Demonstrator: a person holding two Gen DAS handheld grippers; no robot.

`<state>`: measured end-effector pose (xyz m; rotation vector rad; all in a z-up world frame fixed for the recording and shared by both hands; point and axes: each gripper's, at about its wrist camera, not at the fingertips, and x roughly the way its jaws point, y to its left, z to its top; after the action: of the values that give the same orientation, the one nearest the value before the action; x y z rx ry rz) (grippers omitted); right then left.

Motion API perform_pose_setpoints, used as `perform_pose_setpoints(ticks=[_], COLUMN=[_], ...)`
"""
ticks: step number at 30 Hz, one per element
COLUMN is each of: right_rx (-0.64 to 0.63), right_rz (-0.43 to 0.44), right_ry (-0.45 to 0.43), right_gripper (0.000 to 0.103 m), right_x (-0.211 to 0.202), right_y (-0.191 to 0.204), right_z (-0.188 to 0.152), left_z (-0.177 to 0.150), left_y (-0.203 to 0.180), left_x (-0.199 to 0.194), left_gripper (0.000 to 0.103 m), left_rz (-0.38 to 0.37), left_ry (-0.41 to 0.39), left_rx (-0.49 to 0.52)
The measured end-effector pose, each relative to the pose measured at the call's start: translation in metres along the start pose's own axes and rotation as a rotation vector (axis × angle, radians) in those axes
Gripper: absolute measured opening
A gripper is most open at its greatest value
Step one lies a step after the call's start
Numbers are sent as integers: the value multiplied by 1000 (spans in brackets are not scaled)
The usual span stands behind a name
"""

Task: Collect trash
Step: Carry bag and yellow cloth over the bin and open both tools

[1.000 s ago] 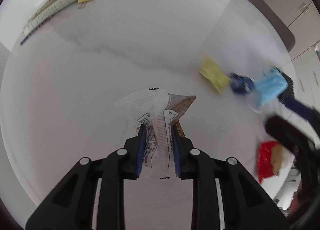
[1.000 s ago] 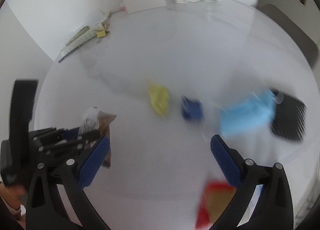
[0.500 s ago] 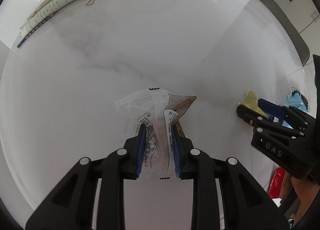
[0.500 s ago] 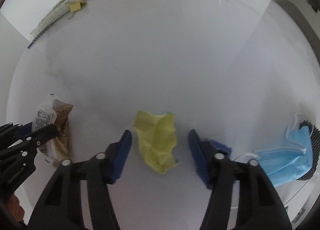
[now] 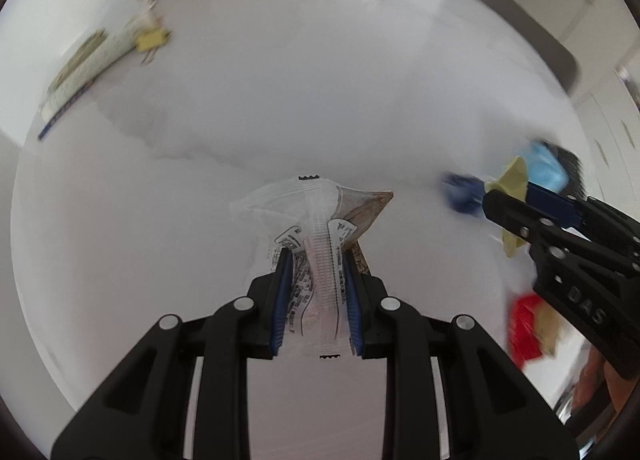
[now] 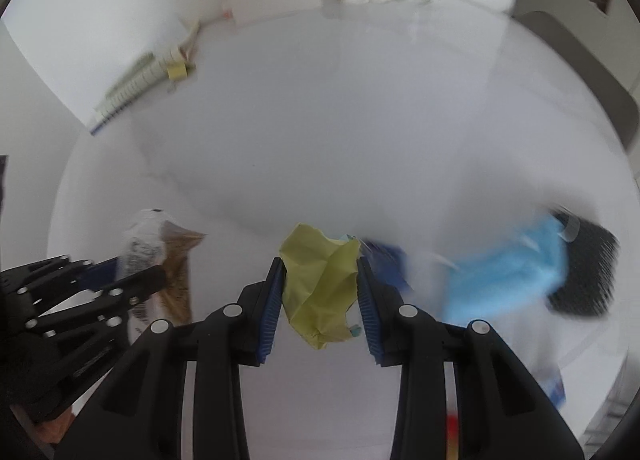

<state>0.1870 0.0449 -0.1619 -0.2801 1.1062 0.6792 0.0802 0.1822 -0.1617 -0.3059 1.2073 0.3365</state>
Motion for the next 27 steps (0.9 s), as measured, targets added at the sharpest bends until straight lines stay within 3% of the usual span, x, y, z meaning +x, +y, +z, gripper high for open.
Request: perform_pose_setpoints(ticks=[6,13,19,24,27], right_rx=[129,418,636,728,743], right_rz=[-71,-227,-301,-304,-298], right_ry=[-49,-42,0,-3,-6], right_gripper=[37,37,37,37,37], right_x=[-83,-170,-212,-228,-229], right_y=[-53,-136,-174,-183,-184], right_z=[-86,-259,-391,-452,-461], left_z=[-49,-147,-233,-285,-295], left_y=[-104,-257,-346,-388,-399], left_x=[-39,-65,-79,-80,-79], left_gripper=[25,25,26,26,26], left_rz=[-107,-255,-356,-347,-336], left_ry=[-24,39,119,160,165], left_rx=[221,566,801,910,933])
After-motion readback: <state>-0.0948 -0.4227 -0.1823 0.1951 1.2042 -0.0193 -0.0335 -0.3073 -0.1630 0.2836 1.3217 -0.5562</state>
